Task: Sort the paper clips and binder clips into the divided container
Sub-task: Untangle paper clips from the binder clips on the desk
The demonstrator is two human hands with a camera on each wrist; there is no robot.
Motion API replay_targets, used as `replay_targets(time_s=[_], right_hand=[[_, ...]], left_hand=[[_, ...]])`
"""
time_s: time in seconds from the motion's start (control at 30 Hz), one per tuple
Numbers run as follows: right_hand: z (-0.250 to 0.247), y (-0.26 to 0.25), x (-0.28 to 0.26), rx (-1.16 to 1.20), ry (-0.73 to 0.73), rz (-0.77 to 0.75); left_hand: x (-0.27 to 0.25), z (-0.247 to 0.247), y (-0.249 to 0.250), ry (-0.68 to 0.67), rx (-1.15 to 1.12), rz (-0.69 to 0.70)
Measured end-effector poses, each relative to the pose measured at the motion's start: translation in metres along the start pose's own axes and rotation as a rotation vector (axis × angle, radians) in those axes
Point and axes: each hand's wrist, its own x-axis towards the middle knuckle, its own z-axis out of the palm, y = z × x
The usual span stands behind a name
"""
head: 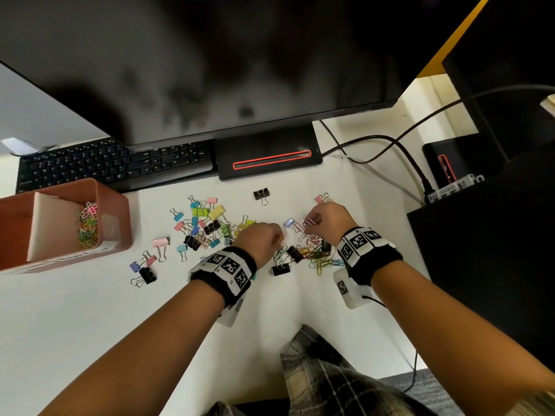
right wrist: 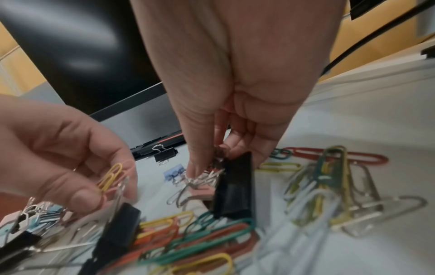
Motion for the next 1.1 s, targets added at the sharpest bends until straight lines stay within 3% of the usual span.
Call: replay_targets(time_s=[0.23, 0.43, 0.73, 1.1], right_hand=[[-0.006, 0.008, -0.002, 0.161, 0.067, 0.012], [-0.008, 0.013, -0.002, 0.279, 0.101, 0.003], [-0.008, 0.016, -0.001, 0.31, 0.142, 0.013], [-0.024, 0.001, -0.007, 0.539, 0.142, -0.024]], left_hand=[[-0.005, 0.001, -0.004, -0.22, 0.129, -0.011], [-0.012, 0.001, -0.002, -0.039, -0.015, -0.091], [-0.017, 0.025, 0.015, 0.006, -0.02, -0.218], [-0.01, 0.019, 0.008, 0.028, 0.104, -0.14]])
